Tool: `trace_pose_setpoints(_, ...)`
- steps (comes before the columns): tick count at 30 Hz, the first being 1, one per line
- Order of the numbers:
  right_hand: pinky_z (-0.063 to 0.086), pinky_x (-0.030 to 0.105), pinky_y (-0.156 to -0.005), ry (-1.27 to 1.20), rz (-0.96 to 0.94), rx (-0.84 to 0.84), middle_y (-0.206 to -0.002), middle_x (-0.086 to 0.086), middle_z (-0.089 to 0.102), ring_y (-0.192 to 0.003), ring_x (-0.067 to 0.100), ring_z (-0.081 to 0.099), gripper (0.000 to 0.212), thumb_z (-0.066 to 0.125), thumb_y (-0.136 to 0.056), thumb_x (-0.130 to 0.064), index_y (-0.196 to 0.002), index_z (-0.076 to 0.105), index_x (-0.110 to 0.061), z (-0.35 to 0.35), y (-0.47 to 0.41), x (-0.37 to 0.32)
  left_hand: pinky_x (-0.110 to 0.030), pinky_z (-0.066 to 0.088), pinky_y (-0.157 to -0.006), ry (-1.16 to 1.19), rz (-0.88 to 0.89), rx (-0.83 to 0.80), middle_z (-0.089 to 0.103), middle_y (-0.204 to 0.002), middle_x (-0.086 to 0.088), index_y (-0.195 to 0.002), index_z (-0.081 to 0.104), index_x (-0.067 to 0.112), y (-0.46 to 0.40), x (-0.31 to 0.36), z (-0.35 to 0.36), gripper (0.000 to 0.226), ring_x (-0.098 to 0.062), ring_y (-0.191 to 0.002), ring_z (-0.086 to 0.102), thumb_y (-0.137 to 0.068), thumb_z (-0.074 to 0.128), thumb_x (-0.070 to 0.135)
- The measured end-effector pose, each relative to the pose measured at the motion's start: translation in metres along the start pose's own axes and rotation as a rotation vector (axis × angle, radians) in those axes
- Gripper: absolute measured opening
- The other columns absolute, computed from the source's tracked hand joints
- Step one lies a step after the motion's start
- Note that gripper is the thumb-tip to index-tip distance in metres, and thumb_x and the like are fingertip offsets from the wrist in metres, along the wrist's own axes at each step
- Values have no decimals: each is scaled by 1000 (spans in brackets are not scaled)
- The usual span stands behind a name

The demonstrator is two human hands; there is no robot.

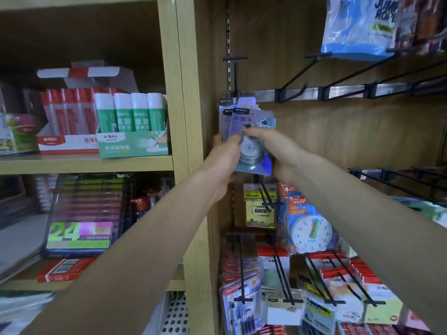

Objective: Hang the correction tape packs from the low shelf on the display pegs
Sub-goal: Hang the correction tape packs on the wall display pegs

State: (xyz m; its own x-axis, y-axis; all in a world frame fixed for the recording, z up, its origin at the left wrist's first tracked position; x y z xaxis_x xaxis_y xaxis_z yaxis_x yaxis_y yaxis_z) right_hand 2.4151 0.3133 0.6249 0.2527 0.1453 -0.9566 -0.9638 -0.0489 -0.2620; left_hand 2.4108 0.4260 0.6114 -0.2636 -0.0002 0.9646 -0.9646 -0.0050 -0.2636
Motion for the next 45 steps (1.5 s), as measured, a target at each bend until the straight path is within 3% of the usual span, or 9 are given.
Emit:
trace_pose_setpoints(8, 63, 31, -72, 60, 80, -48, -113, 12, 77, -83, 22, 74, 22, 67, -98, -28, -113, 69, -13, -5, -6, 5, -37, 63, -83, 38, -89, 40, 76, -122, -9, -140, 55, 16, -6, -3, -2, 35, -25, -107, 75, -110, 50, 33)
trace_pose_setpoints(13, 65, 29, -66, 9, -13, -195, -106, 5, 80, -82, 16, 79, 23, 62, -101, -21, -123, 68, -16, -18, 28, 7, -38, 59, -83, 59, 24, 51, 75, -105, -3, -114, 56, 19, 20, -2, -5, 12, -17, -90, 74, -110, 52, 29)
trace_pose_setpoints(17, 65, 35, -81, 57, -87, -258, -114, 2, 80, -99, 19, 78, 28, 64, -100, -22, -128, 66, -24, -24, 49, 4, -40, 59, -91, 40, 175, 106, 75, -115, 1, -122, 57, 23, 40, -5, -7, 16, -19, -106, 75, -106, 58, 21)
trace_pose_setpoints(21, 64, 29, -67, 87, -120, -192, -95, -3, 83, -85, 16, 80, 17, 69, -97, -22, -113, 73, -25, -23, 57, 6, -38, 59, -94, 71, 268, 118, 73, -114, 5, -126, 54, 24, 53, -4, -7, 28, -17, -106, 74, -103, 58, 9)
trace_pose_setpoints(27, 60, 42, -96, 142, -212, -249, -121, -1, 77, -111, 19, 75, 34, 64, -100, -17, -133, 61, -24, -23, 73, 6, -35, 60, -92, 87, 313, 102, 71, -125, -3, -131, 52, 22, 65, -6, -11, 34, -17, -110, 73, -102, 56, 5)
trace_pose_setpoints(32, 60, 45, -97, 126, -269, -199, -122, 1, 77, -111, 22, 75, 37, 67, -98, -16, -134, 60, -24, -18, 74, 6, -37, 62, -92, 87, 379, 103, 71, -125, -7, -129, 50, 23, 69, -1, -12, 34, -20, -113, 72, -103, 52, 1)
trace_pose_setpoints(37, 62, 43, -94, 112, -238, -147, -121, 1, 78, -109, 23, 76, 37, 70, -97, -21, -133, 62, -21, -11, 67, 1, -27, 62, -79, 38, 398, 108, 75, -91, 18, -98, 57, 38, 62, 9, -13, 37, -1, -86, 74, -105, 50, 2)
trace_pose_setpoints(41, 61, 43, -96, 85, -210, -133, -119, 2, 78, -107, 23, 76, 34, 68, -98, -21, -131, 66, -20, -8, 59, 2, -45, 62, -95, 9, 315, 117, 77, -111, 8, -115, 59, 33, 51, 5, -13, 23, -16, -102, 77, -104, 54, 14)
trace_pose_setpoints(45, 66, 35, -79, 46, -126, -48, -106, 3, 81, -91, 20, 80, 25, 68, -97, -22, -122, 71, -16, -7, 36, 6, -49, 54, -108, -26, 226, 89, 69, -131, 5, -158, 34, 27, 40, 5, -6, 60, -21, -118, 70, -102, 53, 27)
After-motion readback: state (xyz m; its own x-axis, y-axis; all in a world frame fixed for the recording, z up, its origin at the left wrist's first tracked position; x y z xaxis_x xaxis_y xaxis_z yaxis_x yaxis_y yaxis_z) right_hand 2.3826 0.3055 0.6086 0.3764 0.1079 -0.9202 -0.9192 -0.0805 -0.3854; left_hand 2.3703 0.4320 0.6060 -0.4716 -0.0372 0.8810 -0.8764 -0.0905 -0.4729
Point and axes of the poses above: each hand's wrist, its own y-axis away from the middle knuckle, its own z-axis out of the palm, x = y × z, the point moved 3 cm from there along -y, towards the middle knuckle
